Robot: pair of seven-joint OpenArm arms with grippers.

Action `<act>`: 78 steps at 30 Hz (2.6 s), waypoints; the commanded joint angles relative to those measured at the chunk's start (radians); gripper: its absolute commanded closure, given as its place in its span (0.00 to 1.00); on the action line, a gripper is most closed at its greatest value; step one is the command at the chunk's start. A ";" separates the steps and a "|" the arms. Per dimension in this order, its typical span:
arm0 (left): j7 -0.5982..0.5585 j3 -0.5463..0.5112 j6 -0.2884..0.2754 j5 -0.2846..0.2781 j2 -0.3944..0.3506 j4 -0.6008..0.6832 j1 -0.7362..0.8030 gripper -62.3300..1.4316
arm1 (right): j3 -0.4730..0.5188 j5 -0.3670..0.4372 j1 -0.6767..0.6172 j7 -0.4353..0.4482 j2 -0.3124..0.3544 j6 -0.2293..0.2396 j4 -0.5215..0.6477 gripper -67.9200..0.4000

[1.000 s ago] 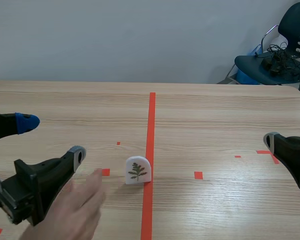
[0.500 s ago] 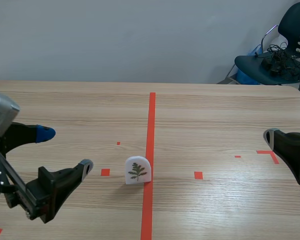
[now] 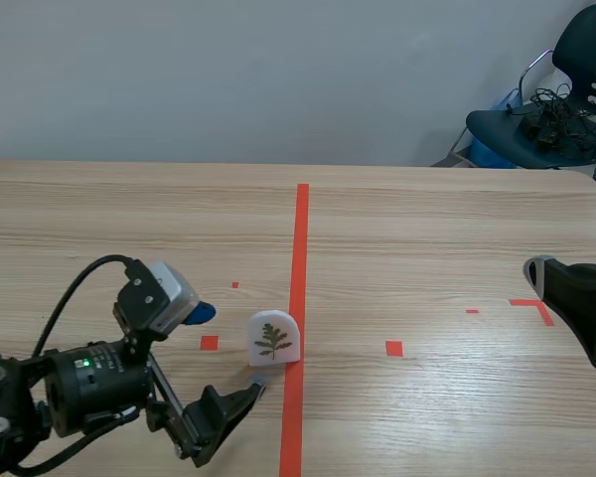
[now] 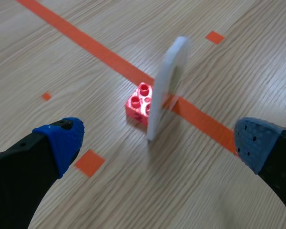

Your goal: Do the leaf sorting experiment

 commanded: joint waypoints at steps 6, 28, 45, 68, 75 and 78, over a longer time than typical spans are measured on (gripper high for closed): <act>-0.032 0.032 0.026 -0.002 0.095 -0.071 -0.077 0.00 | 0.007 0.007 0.010 0.018 0.010 0.000 0.001 0.00; -0.011 0.031 0.016 0.000 0.096 -0.033 -0.085 0.89 | 0.007 0.007 0.010 0.018 0.010 0.000 0.001 0.00; 0.111 -0.429 0.026 -0.259 -0.045 0.322 0.163 0.89 | 0.007 0.007 0.010 0.018 0.010 0.000 0.001 0.00; -0.032 -0.513 0.212 -0.442 -0.105 -0.306 -0.058 0.89 | 0.007 0.015 0.010 0.018 0.010 0.000 0.001 0.00; -0.031 -0.513 0.208 -0.442 -0.105 -0.331 -0.056 0.77 | 0.007 0.015 0.010 0.017 0.010 0.000 0.001 0.00; -0.031 -0.513 0.208 -0.442 -0.108 -0.331 -0.056 0.55 | 0.007 0.015 0.010 0.017 0.010 0.000 0.001 0.00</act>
